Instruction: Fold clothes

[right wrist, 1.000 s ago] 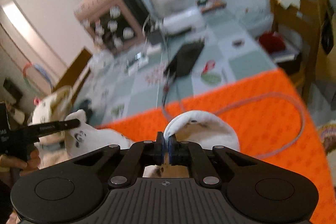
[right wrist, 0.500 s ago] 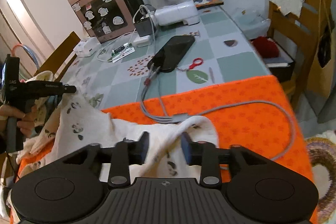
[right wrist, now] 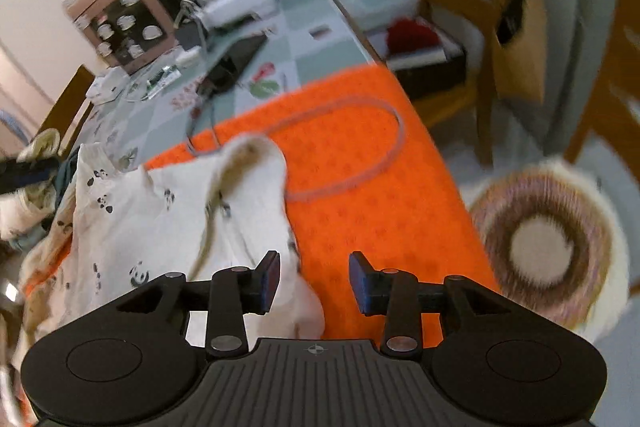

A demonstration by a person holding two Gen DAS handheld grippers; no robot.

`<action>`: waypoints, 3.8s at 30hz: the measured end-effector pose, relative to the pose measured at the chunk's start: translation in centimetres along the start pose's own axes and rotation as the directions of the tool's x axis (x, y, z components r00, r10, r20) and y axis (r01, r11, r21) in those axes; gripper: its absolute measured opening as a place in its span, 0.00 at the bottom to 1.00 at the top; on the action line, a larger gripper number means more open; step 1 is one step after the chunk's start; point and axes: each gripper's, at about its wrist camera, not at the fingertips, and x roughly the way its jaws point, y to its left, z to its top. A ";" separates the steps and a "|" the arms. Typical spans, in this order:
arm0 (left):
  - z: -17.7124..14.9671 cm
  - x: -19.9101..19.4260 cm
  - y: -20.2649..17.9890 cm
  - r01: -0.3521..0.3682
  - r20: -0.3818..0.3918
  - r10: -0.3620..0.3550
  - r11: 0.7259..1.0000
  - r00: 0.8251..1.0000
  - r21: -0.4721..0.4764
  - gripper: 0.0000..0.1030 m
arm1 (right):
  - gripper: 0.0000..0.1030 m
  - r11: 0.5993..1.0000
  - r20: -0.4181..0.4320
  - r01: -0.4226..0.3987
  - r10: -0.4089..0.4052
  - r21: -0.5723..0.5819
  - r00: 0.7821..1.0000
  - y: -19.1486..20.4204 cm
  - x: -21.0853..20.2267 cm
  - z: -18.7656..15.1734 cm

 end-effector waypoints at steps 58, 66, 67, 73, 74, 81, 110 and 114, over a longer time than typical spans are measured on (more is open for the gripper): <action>-21.1 -11.1 0.6 -0.117 -0.194 0.103 0.991 0.976 -0.061 0.83 | 0.06 0.977 0.022 -0.202 0.200 0.075 0.979 -0.8 0.6 1.8; -20.8 -10.5 -0.5 -0.077 -0.189 0.069 0.996 0.979 -0.035 0.83 | 0.06 0.985 0.039 0.066 -0.061 -0.159 0.997 -1.6 2.7 5.1; -20.8 -10.5 -0.4 -0.080 -0.189 0.071 0.996 0.979 -0.038 0.83 | 0.07 0.980 0.027 0.078 -0.074 -0.182 0.997 -1.6 3.6 4.9; -21.1 -11.4 0.7 -0.136 -0.165 0.119 0.986 0.979 -0.097 0.83 | 0.26 0.945 0.050 0.195 -0.189 -0.263 0.981 -1.1 5.2 3.7; -21.3 -11.8 1.0 -0.152 -0.159 0.133 0.982 0.978 -0.110 0.83 | 0.32 0.945 0.068 0.203 -0.192 -0.255 0.979 -0.9 4.7 3.7; -23.4 -15.1 3.3 -0.275 -0.119 0.255 0.937 0.960 -0.215 0.83 | 0.39 0.957 0.145 0.165 -0.133 -0.238 0.981 0.6 -1.3 2.7; -29.1 -21.0 19.8 -0.227 -0.041 0.241 0.949 0.970 0.219 0.83 | 0.42 0.995 0.213 0.056 -0.038 -0.080 0.976 15.3 -12.8 -22.9; -29.0 -20.5 21.8 -0.132 -0.012 0.148 0.914 0.989 0.383 0.83 | 0.42 0.991 0.256 0.127 -0.131 0.031 0.958 19.3 -13.8 -29.1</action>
